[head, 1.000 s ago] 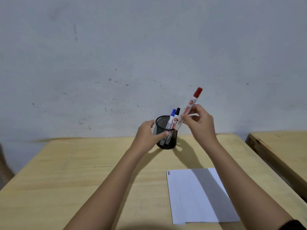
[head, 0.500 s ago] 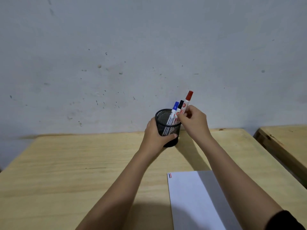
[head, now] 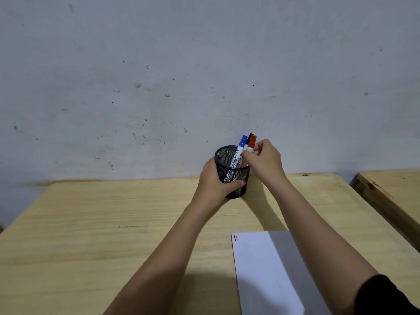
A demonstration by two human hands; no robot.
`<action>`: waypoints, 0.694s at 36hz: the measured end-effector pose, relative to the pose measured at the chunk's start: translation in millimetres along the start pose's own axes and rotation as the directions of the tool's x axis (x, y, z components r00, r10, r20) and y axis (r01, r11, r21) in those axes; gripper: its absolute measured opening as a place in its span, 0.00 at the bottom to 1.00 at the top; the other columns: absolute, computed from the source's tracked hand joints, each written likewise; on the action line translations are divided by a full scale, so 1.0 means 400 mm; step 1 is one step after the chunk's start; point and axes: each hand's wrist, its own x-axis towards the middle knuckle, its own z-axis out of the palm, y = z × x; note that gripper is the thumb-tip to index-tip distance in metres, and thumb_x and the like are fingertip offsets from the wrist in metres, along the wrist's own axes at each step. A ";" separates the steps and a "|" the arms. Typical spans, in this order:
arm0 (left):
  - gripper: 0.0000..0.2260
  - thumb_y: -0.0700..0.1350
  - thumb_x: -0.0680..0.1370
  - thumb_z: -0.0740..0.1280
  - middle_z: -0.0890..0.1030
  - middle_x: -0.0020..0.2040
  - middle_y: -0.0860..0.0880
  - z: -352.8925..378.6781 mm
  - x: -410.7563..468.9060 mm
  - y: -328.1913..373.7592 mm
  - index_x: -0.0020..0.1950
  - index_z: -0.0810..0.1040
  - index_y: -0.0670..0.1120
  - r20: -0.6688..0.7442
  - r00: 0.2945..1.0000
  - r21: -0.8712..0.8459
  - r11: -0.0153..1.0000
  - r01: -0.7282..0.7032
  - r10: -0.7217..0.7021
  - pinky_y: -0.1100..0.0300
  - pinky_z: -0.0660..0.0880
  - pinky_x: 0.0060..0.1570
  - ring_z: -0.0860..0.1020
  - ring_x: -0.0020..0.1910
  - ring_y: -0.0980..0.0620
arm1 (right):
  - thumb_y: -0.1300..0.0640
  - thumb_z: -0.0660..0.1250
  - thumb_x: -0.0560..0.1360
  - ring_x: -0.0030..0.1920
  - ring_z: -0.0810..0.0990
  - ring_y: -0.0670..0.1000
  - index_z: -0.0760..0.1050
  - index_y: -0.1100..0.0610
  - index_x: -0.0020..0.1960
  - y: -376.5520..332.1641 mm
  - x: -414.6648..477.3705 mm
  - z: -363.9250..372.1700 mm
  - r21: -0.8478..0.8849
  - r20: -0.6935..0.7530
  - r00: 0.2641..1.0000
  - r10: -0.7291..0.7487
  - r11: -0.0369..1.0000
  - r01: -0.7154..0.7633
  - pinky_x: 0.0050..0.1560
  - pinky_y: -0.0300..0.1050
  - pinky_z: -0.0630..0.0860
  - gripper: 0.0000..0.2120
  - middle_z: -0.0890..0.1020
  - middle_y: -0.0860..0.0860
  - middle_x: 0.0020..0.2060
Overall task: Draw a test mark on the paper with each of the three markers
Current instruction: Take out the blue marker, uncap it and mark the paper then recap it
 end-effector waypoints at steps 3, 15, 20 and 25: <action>0.33 0.50 0.63 0.78 0.75 0.61 0.50 0.001 0.001 -0.002 0.64 0.69 0.49 0.007 1.000 0.002 1.000 -0.007 0.007 0.49 0.74 0.61 0.73 0.61 0.50 | 0.57 0.68 0.71 0.40 0.74 0.47 0.74 0.61 0.53 0.000 0.009 0.008 0.061 0.028 0.998 0.064 0.996 -0.065 0.35 0.35 0.69 0.13 0.76 0.48 0.40; 0.34 0.53 0.61 0.77 0.75 0.60 0.50 0.000 -0.001 0.001 0.64 0.69 0.49 0.008 1.000 0.012 1.000 0.009 -0.009 0.49 0.74 0.61 0.75 0.60 0.51 | 0.55 0.74 0.67 0.36 0.76 0.49 0.75 0.57 0.40 -0.021 0.011 0.026 0.211 -0.008 0.994 0.108 0.972 -0.104 0.39 0.43 0.72 0.10 0.78 0.51 0.35; 0.32 0.55 0.61 0.76 0.77 0.59 0.51 -0.001 -0.009 0.007 0.62 0.71 0.51 0.014 1.000 0.022 1.000 0.008 -0.008 0.50 0.75 0.60 0.76 0.59 0.52 | 0.60 0.74 0.68 0.26 0.75 0.39 0.79 0.59 0.45 -0.061 -0.008 -0.001 0.332 -0.024 1.000 0.018 0.943 -0.009 0.27 0.29 0.71 0.08 0.77 0.48 0.32; 0.30 0.52 0.63 0.77 0.75 0.57 0.49 -0.002 -0.017 0.027 0.62 0.71 0.49 0.003 1.000 0.082 0.997 0.015 -0.016 0.58 0.73 0.57 0.74 0.57 0.54 | 0.59 0.74 0.69 0.38 0.78 0.45 0.78 0.55 0.44 -0.107 -0.023 -0.033 0.401 -0.043 0.996 -0.078 0.912 0.089 0.36 0.36 0.73 0.06 0.81 0.48 0.38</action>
